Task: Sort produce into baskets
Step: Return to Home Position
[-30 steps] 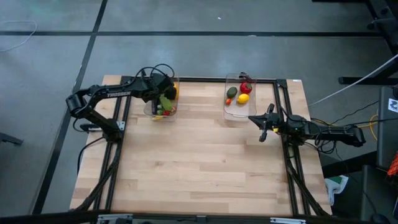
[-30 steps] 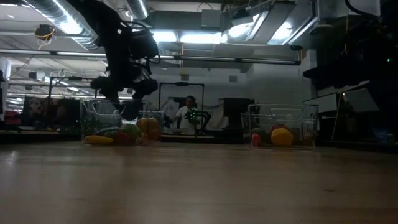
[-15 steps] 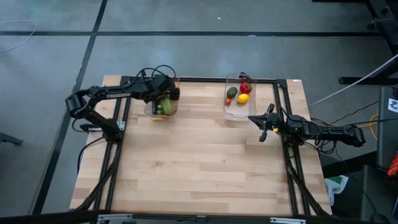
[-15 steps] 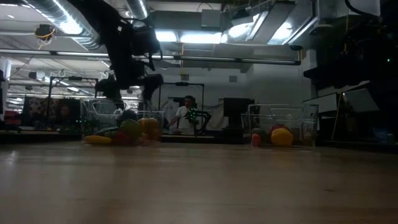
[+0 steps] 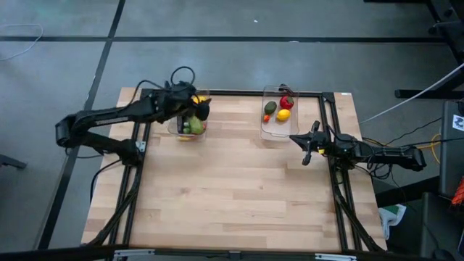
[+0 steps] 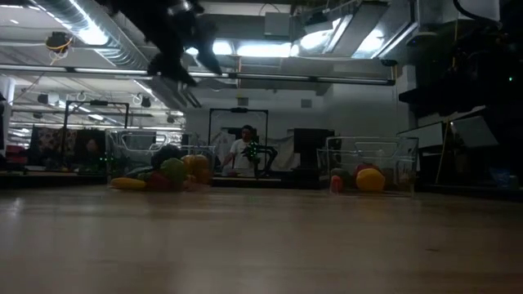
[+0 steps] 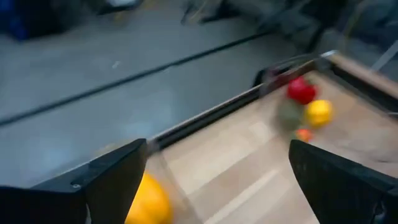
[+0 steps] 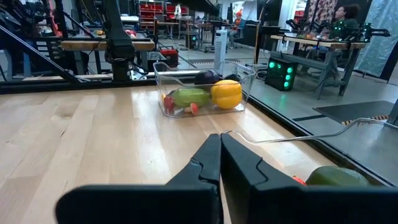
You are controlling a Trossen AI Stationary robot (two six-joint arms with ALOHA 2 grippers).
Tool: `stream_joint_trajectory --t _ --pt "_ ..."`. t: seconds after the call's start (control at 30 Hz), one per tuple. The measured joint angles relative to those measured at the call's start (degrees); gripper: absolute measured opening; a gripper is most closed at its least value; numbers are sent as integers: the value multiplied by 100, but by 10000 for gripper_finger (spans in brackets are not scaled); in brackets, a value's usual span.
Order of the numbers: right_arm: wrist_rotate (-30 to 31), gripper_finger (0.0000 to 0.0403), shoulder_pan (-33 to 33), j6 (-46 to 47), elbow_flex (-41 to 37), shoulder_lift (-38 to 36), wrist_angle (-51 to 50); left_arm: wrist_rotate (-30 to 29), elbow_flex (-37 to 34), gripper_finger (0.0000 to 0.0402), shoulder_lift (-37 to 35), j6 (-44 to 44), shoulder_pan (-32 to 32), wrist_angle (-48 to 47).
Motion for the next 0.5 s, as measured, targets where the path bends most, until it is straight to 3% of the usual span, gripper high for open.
stream_joint_trajectory --t 0.13,0.3,0.5 --pt "0 12 0 0 1 0 0 122 0 388 -374 714 -402 70" --pt "0 12 0 0 0 0 0 1014 -83 388 -811 1335 -734 160" --pt "0 12 0 0 0 0 -1 1023 -1482 381 -1795 1415 -839 1796"
